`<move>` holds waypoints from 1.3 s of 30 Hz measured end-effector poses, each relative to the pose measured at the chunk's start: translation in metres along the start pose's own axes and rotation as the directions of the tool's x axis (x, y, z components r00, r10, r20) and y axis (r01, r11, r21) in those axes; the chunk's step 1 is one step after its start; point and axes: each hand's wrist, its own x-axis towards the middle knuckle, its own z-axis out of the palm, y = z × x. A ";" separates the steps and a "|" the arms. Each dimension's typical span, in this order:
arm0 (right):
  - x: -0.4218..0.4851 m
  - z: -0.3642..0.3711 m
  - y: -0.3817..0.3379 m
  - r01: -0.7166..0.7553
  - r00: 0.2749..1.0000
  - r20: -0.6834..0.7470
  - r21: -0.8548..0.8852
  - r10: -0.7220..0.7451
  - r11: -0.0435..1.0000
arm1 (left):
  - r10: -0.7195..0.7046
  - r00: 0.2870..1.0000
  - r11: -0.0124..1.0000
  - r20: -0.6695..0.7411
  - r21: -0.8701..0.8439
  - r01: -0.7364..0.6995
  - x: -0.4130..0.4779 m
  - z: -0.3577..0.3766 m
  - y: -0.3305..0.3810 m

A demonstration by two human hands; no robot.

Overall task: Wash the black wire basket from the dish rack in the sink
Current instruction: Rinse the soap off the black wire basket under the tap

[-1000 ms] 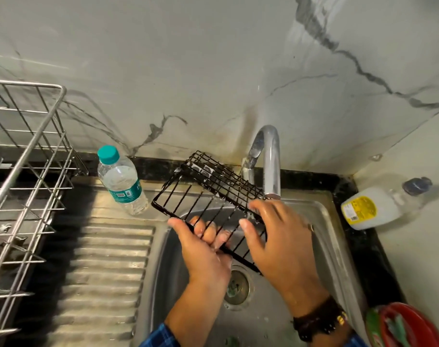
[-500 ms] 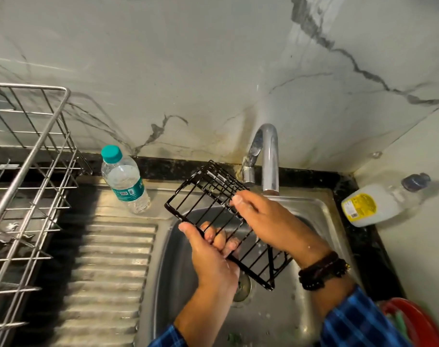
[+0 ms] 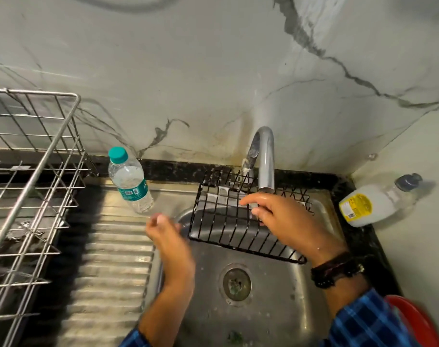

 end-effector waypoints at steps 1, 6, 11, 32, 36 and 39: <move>-0.003 0.006 0.000 0.011 0.999 -0.037 -0.041 -0.012 0.999 | 0.243 0.967 0.953 0.070 0.170 -0.252 0.003 -0.003 0.009; -0.012 0.031 -0.001 -0.007 0.951 -0.308 -0.158 -0.043 0.987 | 0.163 0.693 0.484 0.703 0.555 -0.677 0.021 0.023 0.044; -0.024 0.039 0.010 -0.067 0.895 -0.445 -0.096 0.017 0.993 | 0.304 0.605 -0.088 0.736 0.654 -0.751 -0.011 0.061 0.036; -0.046 0.049 0.031 0.058 0.846 -0.499 -0.262 -0.187 0.963 | 0.336 0.538 -0.066 0.773 0.589 -0.805 -0.018 0.061 0.026; -0.058 0.036 0.047 0.123 0.852 -0.481 -0.200 -0.207 0.972 | 0.325 0.507 -0.159 0.799 0.574 -0.803 -0.019 0.062 0.040; -0.065 0.015 0.070 0.086 0.800 -0.582 -0.132 -0.147 0.988 | 0.290 0.584 -0.094 0.758 0.630 -0.771 -0.009 0.049 0.044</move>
